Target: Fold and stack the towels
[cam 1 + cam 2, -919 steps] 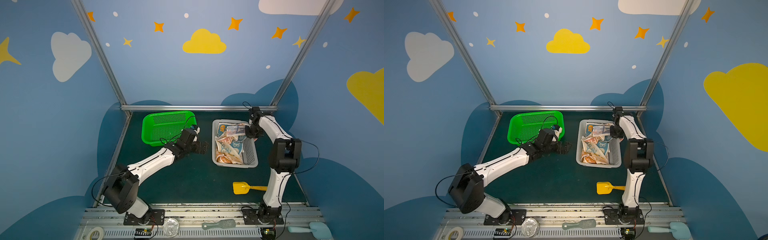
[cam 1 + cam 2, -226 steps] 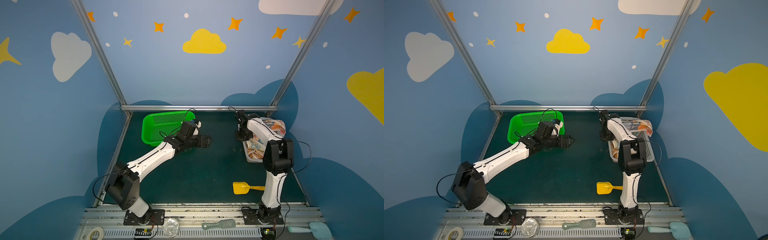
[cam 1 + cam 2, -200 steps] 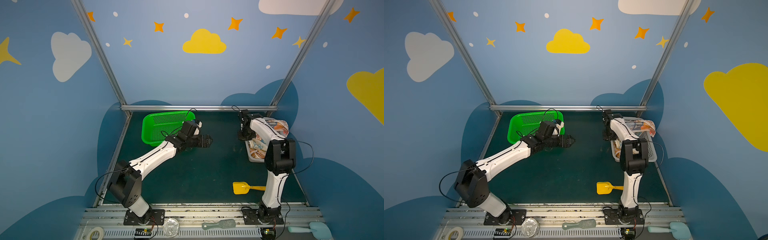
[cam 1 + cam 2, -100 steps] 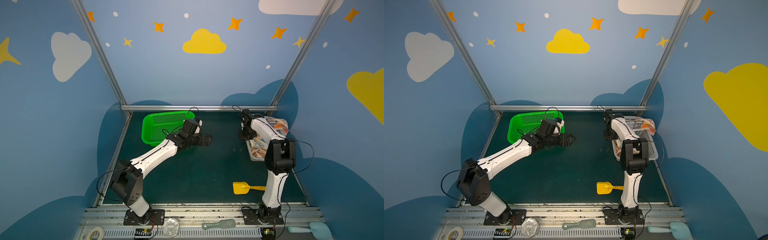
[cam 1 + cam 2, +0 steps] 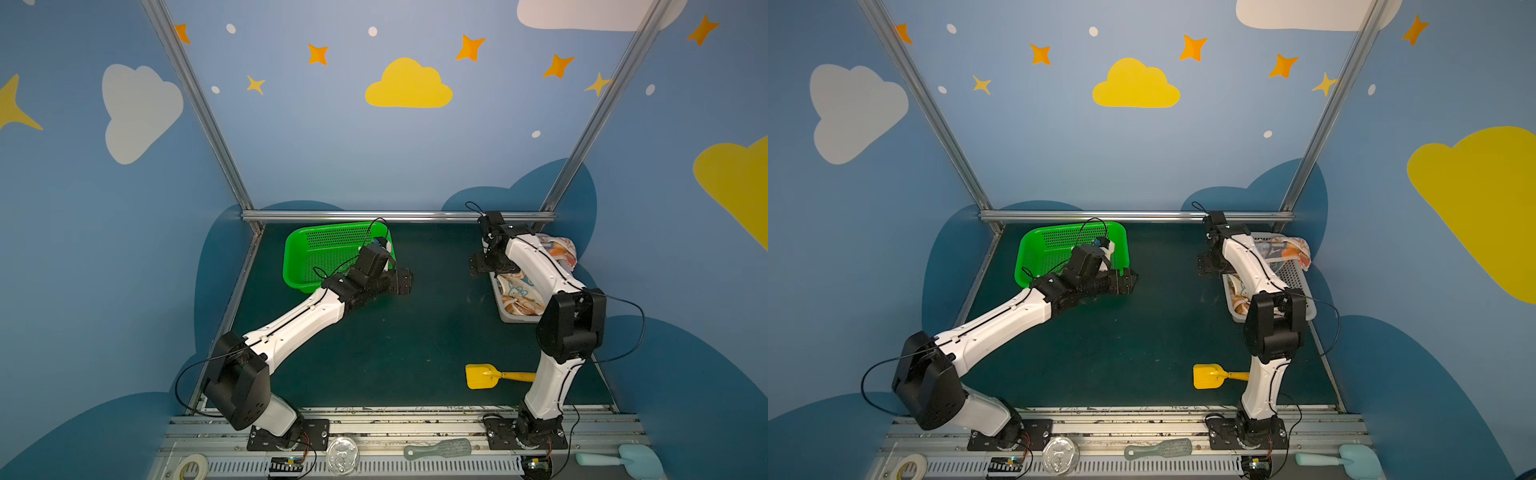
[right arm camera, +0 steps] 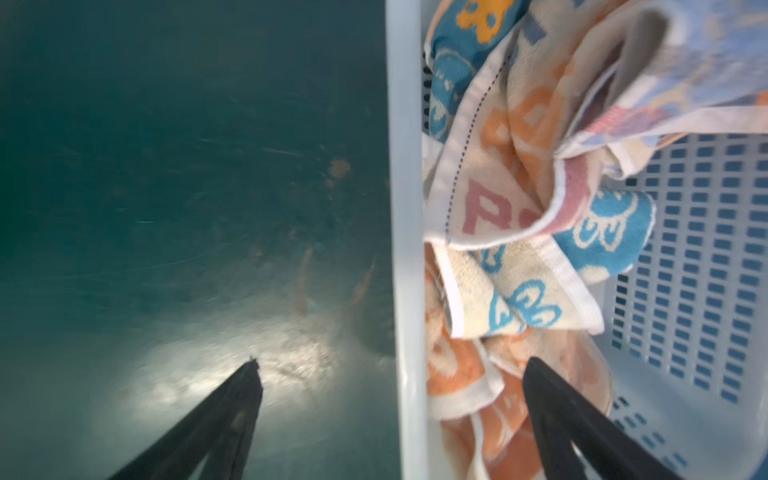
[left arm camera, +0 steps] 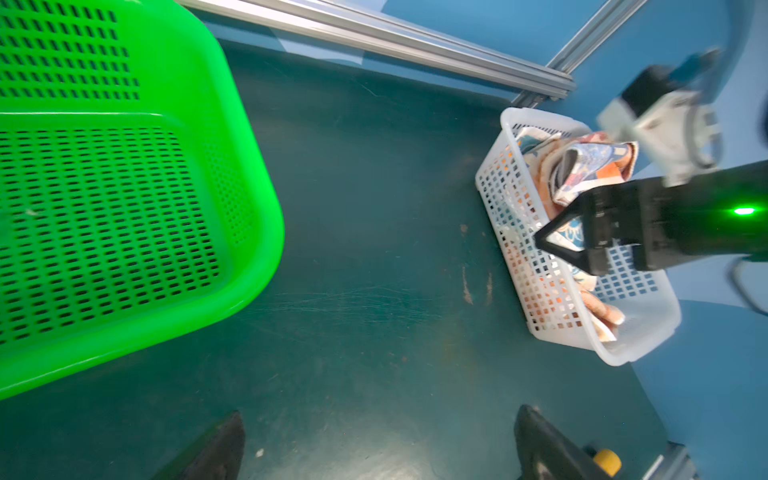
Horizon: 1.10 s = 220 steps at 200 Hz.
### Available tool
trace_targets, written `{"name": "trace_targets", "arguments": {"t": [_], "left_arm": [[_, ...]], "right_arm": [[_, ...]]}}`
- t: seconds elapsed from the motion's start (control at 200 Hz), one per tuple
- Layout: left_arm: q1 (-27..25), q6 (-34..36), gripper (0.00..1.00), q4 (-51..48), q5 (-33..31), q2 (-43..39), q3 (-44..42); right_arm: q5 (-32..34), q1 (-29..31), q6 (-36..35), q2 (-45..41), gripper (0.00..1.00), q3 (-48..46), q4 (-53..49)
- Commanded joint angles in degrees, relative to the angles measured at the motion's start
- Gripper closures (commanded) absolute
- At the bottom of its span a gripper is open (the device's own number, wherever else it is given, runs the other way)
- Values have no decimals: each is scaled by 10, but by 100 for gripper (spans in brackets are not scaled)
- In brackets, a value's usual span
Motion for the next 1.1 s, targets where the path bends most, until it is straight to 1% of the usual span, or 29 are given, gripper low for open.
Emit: {"name": "trace_targets", "arguments": {"t": [0.0,0.075,0.16,0.23,0.295,0.345,0.431,0.546,0.646,0.801,0.841,0.951,1.096], "left_arm": [[-1,0,0,-19,-26,-23,-5],[-1,0,0,-27,-30,-34,-6],[-1,9,0,-31,-53,-51,-17],[6,15,0,-30,-69,-68,-29],[15,14,0,-43,-78,-85,-34],[24,11,0,-54,-78,-101,-39],[47,-6,0,-66,-76,-135,-60],[80,-31,0,-52,-65,-189,-108],[95,-46,0,-48,-62,-228,-138],[111,-58,0,-39,-35,-253,-159],[114,-63,0,-40,-40,-255,-160],[125,-75,0,-49,-61,-258,-163],[149,-69,0,-34,-48,-262,-177]], "right_arm": [[-1,14,61,-23,2,27,-32],[-36,13,85,-23,2,42,-39],[-122,13,89,-26,2,43,-23],[-183,19,96,-30,2,33,5],[-212,33,104,-29,2,21,44],[-216,52,102,-21,2,21,68],[-217,84,114,11,2,49,81],[-236,117,135,81,2,121,66],[-232,145,138,135,2,185,49],[-265,169,146,193,3,227,89],[-274,171,151,209,5,239,95],[-289,178,155,253,15,283,101],[-302,185,147,302,22,327,111]]}}
